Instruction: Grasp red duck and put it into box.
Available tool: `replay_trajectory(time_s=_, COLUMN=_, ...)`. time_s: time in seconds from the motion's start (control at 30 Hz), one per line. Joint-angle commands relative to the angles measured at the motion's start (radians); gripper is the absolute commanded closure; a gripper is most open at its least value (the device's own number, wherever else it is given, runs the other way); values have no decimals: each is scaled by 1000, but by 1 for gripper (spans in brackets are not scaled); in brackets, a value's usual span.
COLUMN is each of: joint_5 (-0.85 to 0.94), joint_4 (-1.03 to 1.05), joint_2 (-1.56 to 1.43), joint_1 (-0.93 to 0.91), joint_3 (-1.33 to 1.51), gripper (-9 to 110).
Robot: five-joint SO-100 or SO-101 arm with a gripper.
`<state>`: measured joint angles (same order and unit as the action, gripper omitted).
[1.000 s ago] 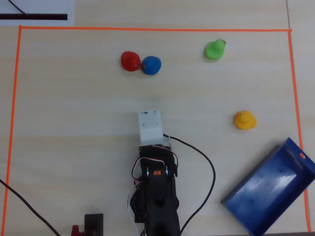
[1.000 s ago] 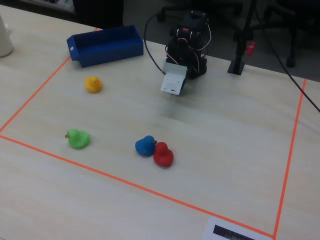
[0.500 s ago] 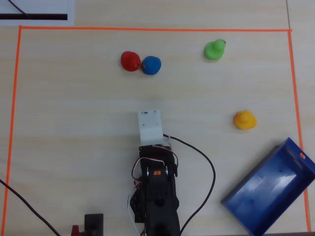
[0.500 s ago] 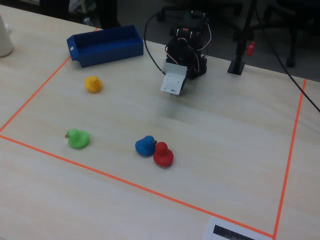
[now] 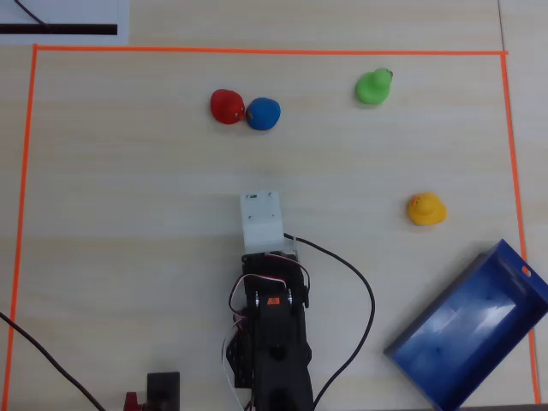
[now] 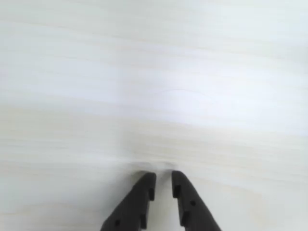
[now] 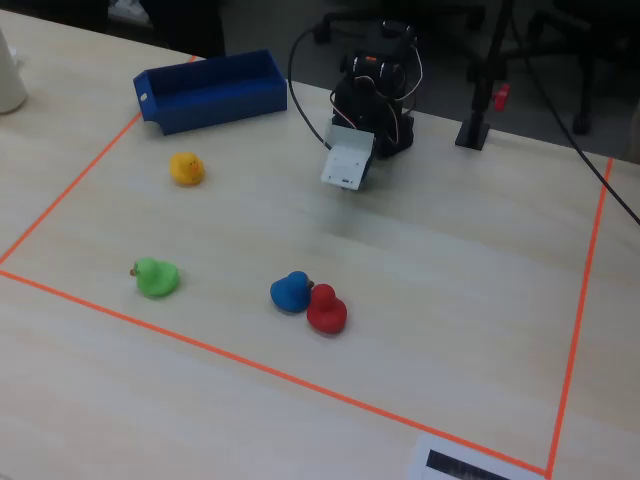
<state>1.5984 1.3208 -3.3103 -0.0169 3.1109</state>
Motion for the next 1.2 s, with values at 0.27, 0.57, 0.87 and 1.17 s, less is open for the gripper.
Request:
replay_trajectory(time_s=0.27, joint_5=-5, joint_4=25, joint_2=-2, joint_1=-2, joint_3=0, gripper=100)
replay_trajectory(time_s=0.57, joint_5=-5, joint_4=25, joint_2=-2, joint_1=-2, joint_3=0, gripper=100)
replay_trajectory(time_s=0.87, joint_5=25, joint_4=-26, joint_2=8, joint_1=20, joint_3=0, gripper=101)
replay_trajectory(time_s=1.17, joint_5=-9, joint_4=-865, joint_2=479, joint_1=170, joint_3=-121, gripper=96)
